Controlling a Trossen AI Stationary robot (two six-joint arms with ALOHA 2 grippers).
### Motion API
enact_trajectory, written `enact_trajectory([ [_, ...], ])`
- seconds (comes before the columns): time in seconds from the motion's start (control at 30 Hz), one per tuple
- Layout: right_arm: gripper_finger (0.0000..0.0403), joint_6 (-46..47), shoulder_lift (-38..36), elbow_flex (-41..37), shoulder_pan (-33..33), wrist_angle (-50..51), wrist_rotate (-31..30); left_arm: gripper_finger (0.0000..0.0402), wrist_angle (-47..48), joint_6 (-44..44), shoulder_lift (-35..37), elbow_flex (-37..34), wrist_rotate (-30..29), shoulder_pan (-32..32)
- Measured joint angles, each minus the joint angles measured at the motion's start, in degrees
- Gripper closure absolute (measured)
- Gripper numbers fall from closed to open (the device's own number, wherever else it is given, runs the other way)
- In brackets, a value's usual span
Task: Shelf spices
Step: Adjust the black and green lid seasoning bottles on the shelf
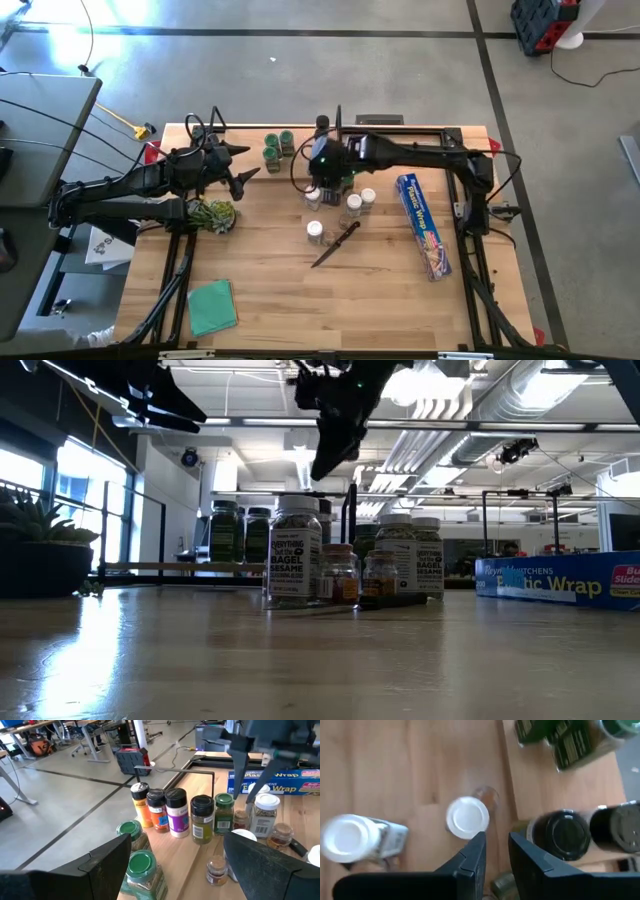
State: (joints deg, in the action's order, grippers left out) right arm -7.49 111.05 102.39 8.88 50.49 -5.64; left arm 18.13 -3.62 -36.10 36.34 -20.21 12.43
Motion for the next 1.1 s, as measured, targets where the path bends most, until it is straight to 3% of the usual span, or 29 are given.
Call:
enact_trajectory([
  [0.5, 0.0327, -1.57, 4.54, -0.04, 2.18, -0.08, -8.68, 0.0088, 0.75, 0.00, 0.00, 0.02, 0.04, -0.02],
  [1.1, 0.0327, -2.50, 2.59, 2.11, 1.12, 1.11, -8.79, 0.0088, 1.06, 0.43, 0.00, 0.01, 0.15, -0.01],
])
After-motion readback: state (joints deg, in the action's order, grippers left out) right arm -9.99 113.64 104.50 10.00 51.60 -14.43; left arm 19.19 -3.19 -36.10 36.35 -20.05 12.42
